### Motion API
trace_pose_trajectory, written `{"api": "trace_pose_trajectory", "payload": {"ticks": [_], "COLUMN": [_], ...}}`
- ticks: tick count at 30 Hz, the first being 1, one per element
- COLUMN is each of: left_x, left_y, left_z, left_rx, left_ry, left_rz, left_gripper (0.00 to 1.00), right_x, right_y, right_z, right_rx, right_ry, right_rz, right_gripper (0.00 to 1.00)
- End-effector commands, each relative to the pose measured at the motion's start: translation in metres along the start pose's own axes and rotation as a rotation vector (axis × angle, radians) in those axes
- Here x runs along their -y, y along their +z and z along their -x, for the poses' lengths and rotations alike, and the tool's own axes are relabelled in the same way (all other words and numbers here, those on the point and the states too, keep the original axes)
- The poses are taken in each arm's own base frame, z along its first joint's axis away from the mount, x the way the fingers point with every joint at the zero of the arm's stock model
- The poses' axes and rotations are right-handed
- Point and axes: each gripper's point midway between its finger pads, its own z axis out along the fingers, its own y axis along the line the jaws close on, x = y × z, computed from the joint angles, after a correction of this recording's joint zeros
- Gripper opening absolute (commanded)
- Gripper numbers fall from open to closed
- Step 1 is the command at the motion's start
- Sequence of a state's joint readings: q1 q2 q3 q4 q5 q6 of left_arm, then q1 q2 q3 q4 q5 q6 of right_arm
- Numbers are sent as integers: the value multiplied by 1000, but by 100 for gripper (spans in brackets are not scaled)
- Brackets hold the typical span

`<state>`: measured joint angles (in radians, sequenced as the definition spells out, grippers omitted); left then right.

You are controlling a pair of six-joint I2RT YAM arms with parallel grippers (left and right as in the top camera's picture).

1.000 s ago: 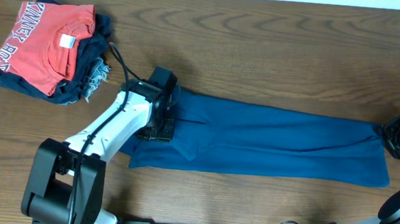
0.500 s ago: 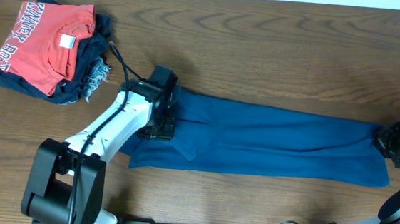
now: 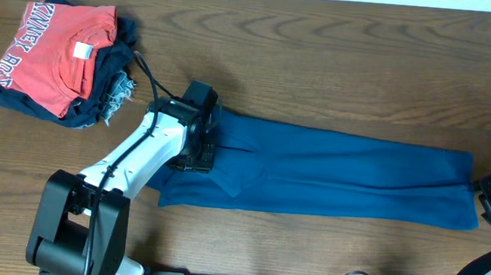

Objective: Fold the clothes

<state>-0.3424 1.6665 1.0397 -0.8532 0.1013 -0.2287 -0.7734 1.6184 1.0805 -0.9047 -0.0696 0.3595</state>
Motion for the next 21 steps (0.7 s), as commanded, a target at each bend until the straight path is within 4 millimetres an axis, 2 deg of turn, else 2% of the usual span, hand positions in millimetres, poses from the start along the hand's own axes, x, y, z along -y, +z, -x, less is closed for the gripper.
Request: {"api": "trace_pose_trajectory", "payload": {"ticks": [1,6,7,8,10,11,13,17,19,21], "left_x": [-3,-2,-2,-2,-2,-2,-2,-2,-2,-2], "left_y": [1,1,1,1,1,1,1,1,1,1], "left_z": [-1,0,0,1,2,2,2,0,0,0], "left_rx": [-8,-3,-1,1,5,7,7,0,-4,-4], "left_ry": [5,5,5,5,5,6,6,5,5,5], "left_rz": [8,6,5,5,4,3,3,5,6,6], "left_gripper": [40,40,40,41,41,41,40,41,41,41], "right_x": [-8,-66,-75,-82,-86,-86,-78,-36,-19,-10], "right_y": [-5,-14,-16,-16,-13,-8,6,34,43,46], "right_z": [12,17,16,15,12,9,3,-12,-18,-19], "right_rx": [42,61,63,64,59,49,32,-18,-43,-54], "right_ry": [27,-118,-135,-147,-151,-141,-107,28,48,66], "right_rz": [43,324,353,364,351,324,230,-10,-74,-95], "right_gripper": [46,29,21,10,1,1,1,1,1,1]}}
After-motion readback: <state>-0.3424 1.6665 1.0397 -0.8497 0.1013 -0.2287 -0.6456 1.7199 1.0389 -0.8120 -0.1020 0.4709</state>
